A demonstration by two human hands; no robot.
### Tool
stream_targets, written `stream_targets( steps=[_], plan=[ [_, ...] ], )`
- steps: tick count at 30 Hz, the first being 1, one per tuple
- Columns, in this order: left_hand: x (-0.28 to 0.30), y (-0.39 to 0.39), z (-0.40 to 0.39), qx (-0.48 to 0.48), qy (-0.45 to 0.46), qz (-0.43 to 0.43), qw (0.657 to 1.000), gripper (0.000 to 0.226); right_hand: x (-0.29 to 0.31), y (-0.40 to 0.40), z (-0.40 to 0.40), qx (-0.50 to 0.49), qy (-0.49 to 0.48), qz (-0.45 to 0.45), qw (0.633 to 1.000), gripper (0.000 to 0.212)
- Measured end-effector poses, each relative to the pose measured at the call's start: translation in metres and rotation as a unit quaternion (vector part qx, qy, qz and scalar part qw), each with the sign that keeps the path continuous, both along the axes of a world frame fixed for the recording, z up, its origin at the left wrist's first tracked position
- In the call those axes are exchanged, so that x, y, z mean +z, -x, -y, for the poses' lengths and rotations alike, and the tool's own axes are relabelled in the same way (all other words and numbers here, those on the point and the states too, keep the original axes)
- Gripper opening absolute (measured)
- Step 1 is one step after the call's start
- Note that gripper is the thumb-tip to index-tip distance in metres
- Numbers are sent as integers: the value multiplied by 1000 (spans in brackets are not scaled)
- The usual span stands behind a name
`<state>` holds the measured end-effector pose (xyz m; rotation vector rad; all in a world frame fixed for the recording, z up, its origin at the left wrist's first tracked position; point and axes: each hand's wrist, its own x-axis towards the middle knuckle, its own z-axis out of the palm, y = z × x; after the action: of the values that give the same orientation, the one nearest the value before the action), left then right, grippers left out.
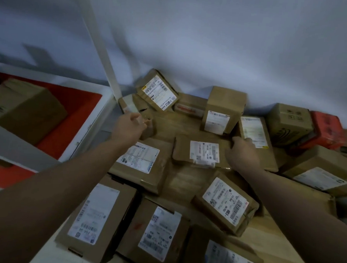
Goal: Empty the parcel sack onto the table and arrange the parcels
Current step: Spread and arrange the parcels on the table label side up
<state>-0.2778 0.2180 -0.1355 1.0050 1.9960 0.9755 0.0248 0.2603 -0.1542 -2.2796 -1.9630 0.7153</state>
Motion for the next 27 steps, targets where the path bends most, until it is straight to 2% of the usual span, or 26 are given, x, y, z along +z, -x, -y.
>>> stream_targets(
  steps=[2,3,5,6,7,9,10,12,14,16,17,18,20,22,24,25,26,27],
  plan=[
    [6,10,-9,-84,-11,-112,990,17,0,16,-9,11,-12,-21,1000,50],
    [8,15,-15,-130,-18,-188,973,21,0,27,-13,20,-18,-34,999,54],
    [10,30,-29,-217,8,-343,914,55,-4,50,-23,32,-18,-59,998,57],
    [9,39,-36,-267,35,-427,863,71,-6,61,-27,38,-15,-70,997,57],
    [7,47,-42,-320,61,-513,794,81,-9,72,-30,46,-10,-80,996,57],
    [-4,62,-54,-406,64,-645,644,89,-16,91,-33,60,6,-108,992,56],
    [-8,66,-61,-433,49,-684,585,89,-19,99,-34,67,11,-123,990,55],
    [-20,71,-76,-486,35,-720,494,87,-23,111,-35,75,15,-144,987,52],
    [-32,72,-91,-533,-12,-713,455,80,-23,118,-37,70,20,-157,985,50],
    [-44,71,-98,-556,-28,-704,441,83,-21,122,-40,70,20,-162,984,49],
    [-49,70,-99,-569,-51,-686,451,82,-20,122,-42,72,18,-163,984,49],
    [-51,70,-101,-569,-84,-660,483,78,-19,123,-45,71,17,-169,983,49],
    [-41,69,-103,-536,-107,-586,598,77,-19,124,-50,61,16,-196,978,53],
    [-22,70,-107,-476,-72,-480,733,89,-19,125,-54,35,29,-255,966,63],
    [3,71,-107,-392,-11,-264,881,98,-19,126,-54,-2,63,-337,939,77],
    [14,73,-107,-337,14,-121,933,96,-19,126,-53,-20,81,-374,924,86],
    [24,75,-104,-283,31,6,959,89,-18,126,-53,-31,98,-400,911,96],
    [31,76,-99,-237,42,102,965,77,-17,126,-52,-33,116,-416,901,105]
  ],
)
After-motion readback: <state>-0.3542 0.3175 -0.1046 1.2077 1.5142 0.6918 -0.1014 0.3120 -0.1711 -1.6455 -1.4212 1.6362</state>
